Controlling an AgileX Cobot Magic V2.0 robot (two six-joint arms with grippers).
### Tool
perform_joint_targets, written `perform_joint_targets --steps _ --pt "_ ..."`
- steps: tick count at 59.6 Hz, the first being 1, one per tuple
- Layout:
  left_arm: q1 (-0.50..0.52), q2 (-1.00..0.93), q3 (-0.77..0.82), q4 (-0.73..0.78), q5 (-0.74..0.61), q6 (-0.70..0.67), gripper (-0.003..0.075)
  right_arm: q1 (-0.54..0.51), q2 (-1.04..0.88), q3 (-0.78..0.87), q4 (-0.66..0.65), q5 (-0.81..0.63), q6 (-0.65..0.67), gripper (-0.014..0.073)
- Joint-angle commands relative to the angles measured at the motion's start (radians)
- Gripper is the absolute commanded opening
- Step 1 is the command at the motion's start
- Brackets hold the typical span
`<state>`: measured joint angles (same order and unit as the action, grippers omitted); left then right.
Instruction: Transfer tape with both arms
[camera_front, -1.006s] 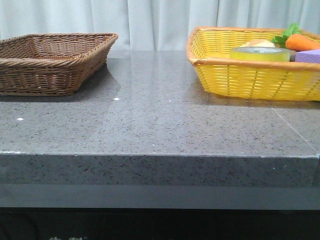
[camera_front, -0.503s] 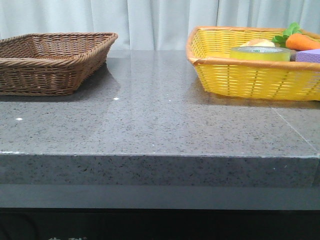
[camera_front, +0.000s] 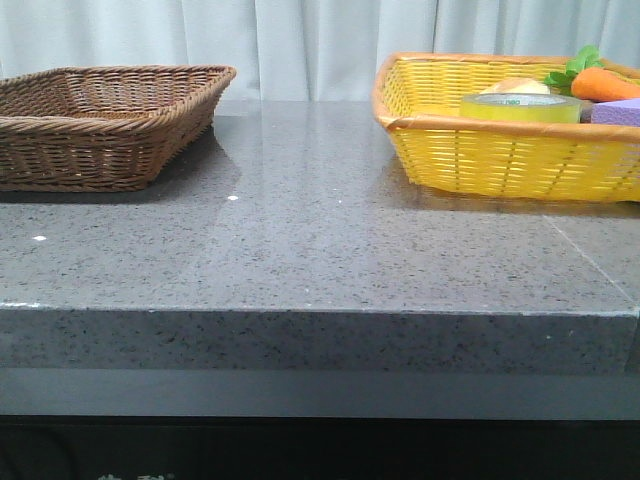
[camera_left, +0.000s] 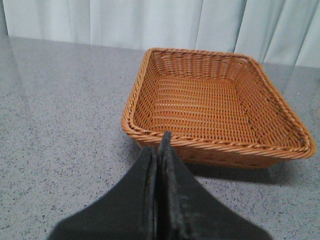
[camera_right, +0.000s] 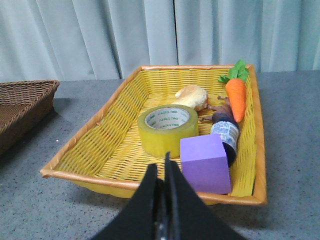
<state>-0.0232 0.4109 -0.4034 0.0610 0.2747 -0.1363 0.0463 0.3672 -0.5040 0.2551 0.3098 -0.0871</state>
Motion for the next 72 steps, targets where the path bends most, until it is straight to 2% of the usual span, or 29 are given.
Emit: perform_joint_targets --steps 1,11,14,16,18,26,29,32,35,40,47,72 --pt "0.000 0.054 -0.040 0.002 -0.073 -0.003 -0.0020 -0.006 0.083 -0.071 0.015 -0.065 0.001 -0.0079" --pt "0.000 0.066 -0.040 0.002 -0.075 -0.003 -0.0018 -0.006 0.152 -0.079 0.015 -0.069 0.001 -0.0074" --pt "0.000 0.066 -0.040 0.002 -0.075 -0.003 0.0001 -0.006 0.160 -0.079 0.015 -0.067 0.001 -0.0041" --pt "0.000 0.066 -0.040 0.002 -0.077 -0.003 0.0040 -0.006 0.161 -0.079 0.015 -0.066 0.001 0.0004" --pt "0.000 0.066 -0.040 0.002 -0.077 -0.003 0.0085 -0.006 0.162 -0.079 0.014 -0.065 0.000 0.0073" --pt "0.000 0.066 -0.040 0.002 -0.077 -0.003 0.0452 -0.006 0.163 -0.079 0.014 -0.066 0.000 0.0459" --pt "0.000 0.066 -0.040 0.002 -0.077 -0.003 0.0573 -0.006 0.166 -0.079 0.014 -0.070 0.000 0.0553" --pt "0.000 0.066 -0.040 0.002 -0.077 -0.003 0.0631 -0.006 0.174 -0.079 0.014 -0.080 0.000 0.0610" --pt "0.000 0.066 -0.040 0.002 -0.077 -0.003 0.0644 -0.006 0.188 -0.079 0.014 -0.104 0.000 0.0636" --pt "0.000 0.066 -0.040 0.002 -0.077 -0.003 0.0630 -0.006 0.224 -0.085 0.014 -0.152 0.000 0.0631" --pt "0.000 0.066 -0.040 0.002 -0.077 -0.003 0.0617 -0.006 0.337 -0.157 0.013 -0.117 0.000 0.0631" --pt "0.000 0.066 -0.040 0.002 -0.077 -0.003 0.0617 -0.030 0.945 -0.705 0.011 0.087 0.004 0.0631"
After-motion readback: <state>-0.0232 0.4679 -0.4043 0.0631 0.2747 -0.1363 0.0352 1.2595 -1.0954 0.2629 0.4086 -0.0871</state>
